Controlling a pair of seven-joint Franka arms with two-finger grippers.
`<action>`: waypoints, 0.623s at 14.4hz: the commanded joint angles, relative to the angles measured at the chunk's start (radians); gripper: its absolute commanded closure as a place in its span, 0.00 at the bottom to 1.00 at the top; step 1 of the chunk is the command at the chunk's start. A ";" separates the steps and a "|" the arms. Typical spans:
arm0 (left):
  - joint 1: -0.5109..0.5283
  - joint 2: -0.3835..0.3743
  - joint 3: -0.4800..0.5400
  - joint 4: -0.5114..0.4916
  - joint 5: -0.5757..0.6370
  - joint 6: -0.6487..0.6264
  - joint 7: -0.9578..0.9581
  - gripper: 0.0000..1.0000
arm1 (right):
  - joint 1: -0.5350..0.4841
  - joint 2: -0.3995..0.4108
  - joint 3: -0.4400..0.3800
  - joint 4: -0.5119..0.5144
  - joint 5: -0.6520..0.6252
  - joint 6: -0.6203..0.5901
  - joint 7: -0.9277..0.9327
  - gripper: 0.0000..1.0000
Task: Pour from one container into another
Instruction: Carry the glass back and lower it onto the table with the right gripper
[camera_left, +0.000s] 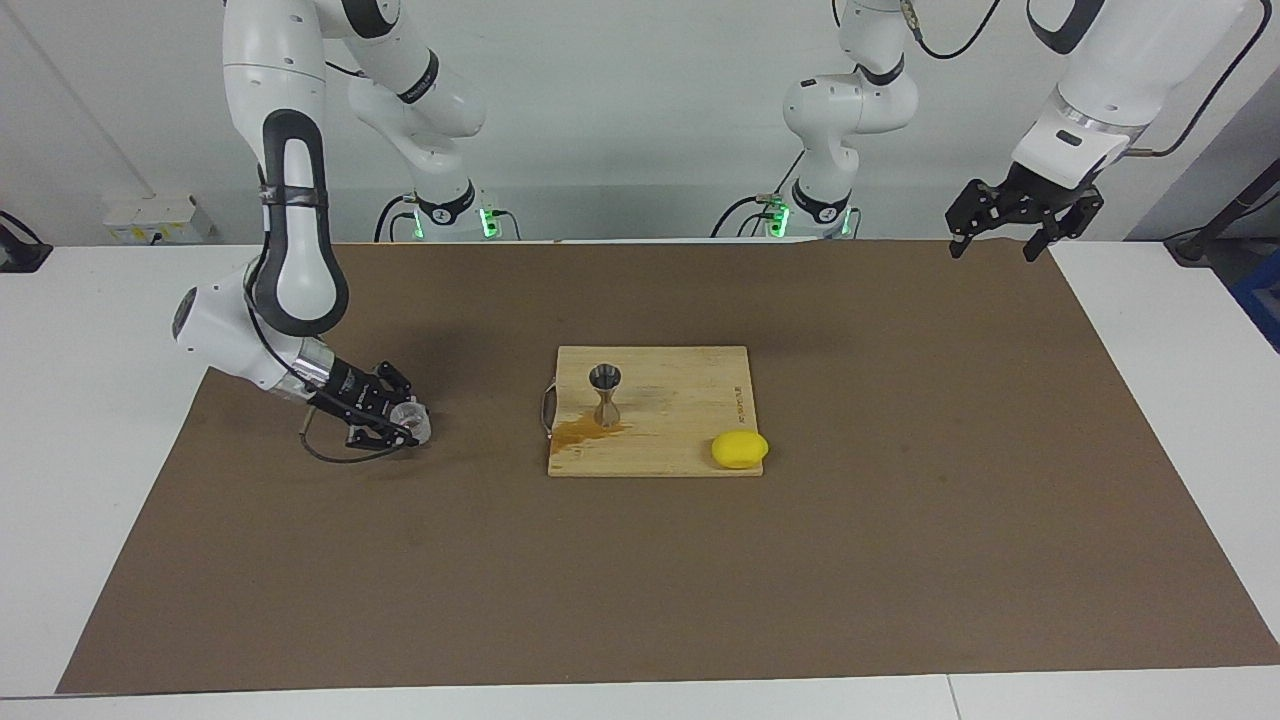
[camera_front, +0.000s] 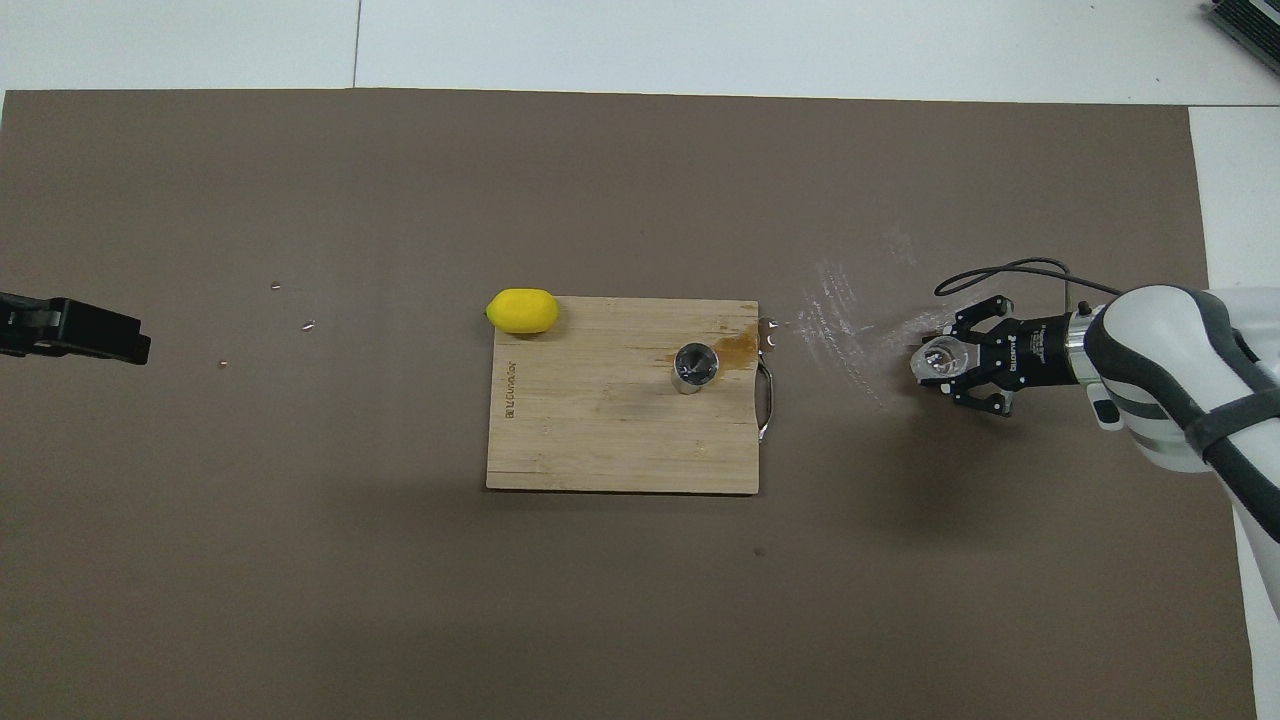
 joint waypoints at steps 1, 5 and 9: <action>-0.009 -0.007 0.007 -0.005 0.001 -0.012 0.007 0.00 | -0.027 0.009 0.013 0.008 0.026 -0.024 -0.046 1.00; -0.009 -0.007 0.007 -0.005 0.001 -0.012 0.007 0.00 | -0.010 -0.014 0.011 0.003 0.026 -0.003 -0.070 0.03; -0.009 -0.007 0.007 -0.005 0.001 -0.012 0.007 0.00 | -0.012 -0.040 0.010 -0.003 0.020 -0.011 -0.078 0.00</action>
